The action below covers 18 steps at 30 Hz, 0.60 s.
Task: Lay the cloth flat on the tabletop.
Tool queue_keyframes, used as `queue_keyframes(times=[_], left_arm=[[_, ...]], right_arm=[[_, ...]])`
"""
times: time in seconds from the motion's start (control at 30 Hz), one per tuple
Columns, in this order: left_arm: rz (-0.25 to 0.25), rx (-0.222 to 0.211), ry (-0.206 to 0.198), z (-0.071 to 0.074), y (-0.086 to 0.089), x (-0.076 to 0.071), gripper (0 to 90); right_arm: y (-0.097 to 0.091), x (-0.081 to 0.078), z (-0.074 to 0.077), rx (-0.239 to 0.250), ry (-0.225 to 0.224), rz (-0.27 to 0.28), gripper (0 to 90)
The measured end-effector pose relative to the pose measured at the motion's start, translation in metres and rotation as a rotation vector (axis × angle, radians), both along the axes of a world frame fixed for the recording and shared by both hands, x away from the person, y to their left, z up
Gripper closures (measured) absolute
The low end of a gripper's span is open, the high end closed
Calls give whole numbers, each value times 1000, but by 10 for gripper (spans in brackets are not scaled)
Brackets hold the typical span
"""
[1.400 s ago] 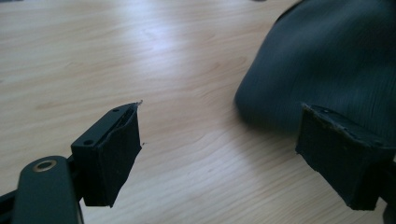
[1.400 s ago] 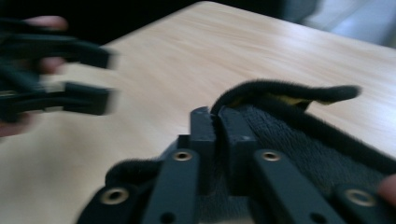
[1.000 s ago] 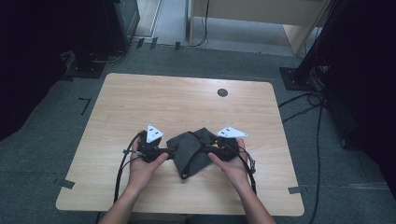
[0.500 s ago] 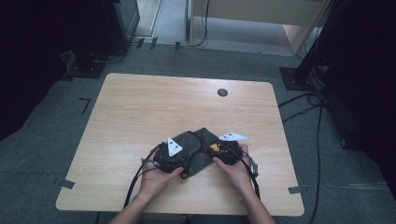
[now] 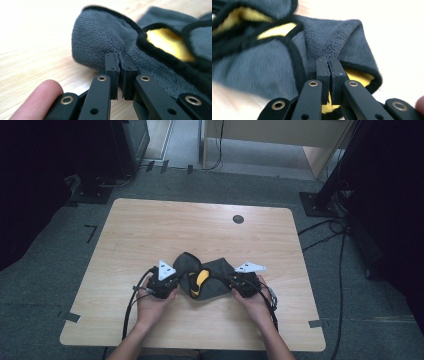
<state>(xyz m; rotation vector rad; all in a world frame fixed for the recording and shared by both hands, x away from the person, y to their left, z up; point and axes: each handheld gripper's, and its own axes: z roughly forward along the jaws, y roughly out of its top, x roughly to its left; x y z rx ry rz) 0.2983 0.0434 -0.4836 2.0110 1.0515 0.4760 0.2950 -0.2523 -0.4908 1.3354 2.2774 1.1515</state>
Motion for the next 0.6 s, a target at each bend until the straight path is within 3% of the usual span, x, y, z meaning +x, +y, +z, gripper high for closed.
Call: queue_keyframes(times=[0.1, 0.27, 0.33, 0.6], left_arm=[[15, -30, -2, 7, 15, 2, 870], [14, -48, -13, 13, 22, 0, 869], [7, -69, -28, 20, 27, -2, 869], [-19, -146, -119, 64, 42, -16, 868]], right_arm=[[2, -7, 9, 32, -24, 40, 885], [8, -16, 24, 44, -76, 71, 884], [9, -23, 38, 66, -125, 89, 884], [8, -38, 73, 135, -214, 106, 885]])
